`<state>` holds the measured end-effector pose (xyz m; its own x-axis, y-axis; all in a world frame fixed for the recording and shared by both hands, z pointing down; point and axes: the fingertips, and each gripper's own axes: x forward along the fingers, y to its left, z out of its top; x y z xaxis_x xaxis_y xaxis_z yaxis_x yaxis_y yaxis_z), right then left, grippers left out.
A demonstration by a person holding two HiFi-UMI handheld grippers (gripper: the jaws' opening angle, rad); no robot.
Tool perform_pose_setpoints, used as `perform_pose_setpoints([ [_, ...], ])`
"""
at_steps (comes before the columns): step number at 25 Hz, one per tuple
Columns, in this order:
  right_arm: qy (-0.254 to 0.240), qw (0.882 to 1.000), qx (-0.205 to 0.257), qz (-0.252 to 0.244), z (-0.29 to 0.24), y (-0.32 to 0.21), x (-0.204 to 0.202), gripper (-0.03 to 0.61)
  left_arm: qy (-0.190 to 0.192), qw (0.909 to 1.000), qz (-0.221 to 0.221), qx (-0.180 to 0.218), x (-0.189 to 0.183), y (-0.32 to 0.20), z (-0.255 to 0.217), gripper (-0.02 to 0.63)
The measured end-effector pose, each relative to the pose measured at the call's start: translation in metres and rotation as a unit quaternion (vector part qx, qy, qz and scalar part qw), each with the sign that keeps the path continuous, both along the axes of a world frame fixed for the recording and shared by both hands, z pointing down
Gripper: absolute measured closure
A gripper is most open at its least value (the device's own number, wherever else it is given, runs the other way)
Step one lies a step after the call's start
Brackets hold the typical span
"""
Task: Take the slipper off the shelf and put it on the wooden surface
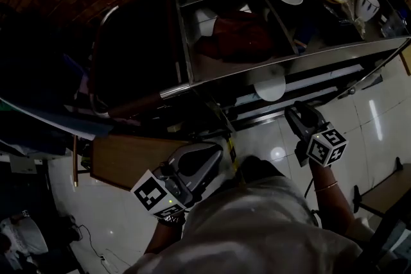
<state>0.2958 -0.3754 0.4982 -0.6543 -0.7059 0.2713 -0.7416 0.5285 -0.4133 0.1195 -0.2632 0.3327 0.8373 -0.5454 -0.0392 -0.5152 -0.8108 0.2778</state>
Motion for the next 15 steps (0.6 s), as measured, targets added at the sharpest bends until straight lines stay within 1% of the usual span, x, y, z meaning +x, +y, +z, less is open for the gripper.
perform_pose_setpoints([
  [1, -0.001, 1.000, -0.006, 0.005, 0.007, -0.010, 0.003, 0.406, -0.008, 0.9999, -0.002, 0.011, 0.003, -0.002, 0.000, 0.614],
  [2, -0.001, 1.000, -0.013, 0.008, 0.013, -0.019, 0.004, 0.384, -0.016, 0.9997, -0.003, 0.020, 0.005, -0.003, 0.000, 0.614],
  [4, -0.003, 1.000, -0.026, 0.005, 0.025, -0.034, 0.004, 0.376, -0.025, 0.9993, -0.006, 0.026, 0.009, -0.007, 0.003, 0.614],
  [7, -0.005, 0.999, -0.044, -0.009, 0.042, -0.051, 0.001, 0.376, -0.022, 0.9994, -0.019, 0.017, 0.012, -0.016, 0.007, 0.614],
  [10, -0.013, 0.997, -0.068, -0.012, 0.059, -0.065, -0.001, 0.377, -0.023, 0.9992, -0.032, 0.006, 0.011, -0.026, 0.011, 0.614],
  [13, -0.026, 0.996, -0.089, -0.012, 0.074, -0.074, -0.002, 0.379, -0.024, 0.9985, -0.048, 0.003, 0.009, -0.034, 0.012, 0.614],
  [15, -0.038, 0.995, -0.095, -0.020, 0.077, -0.078, -0.006, 0.386, -0.025, 0.9980, -0.057, 0.003, 0.008, -0.038, 0.012, 0.614],
])
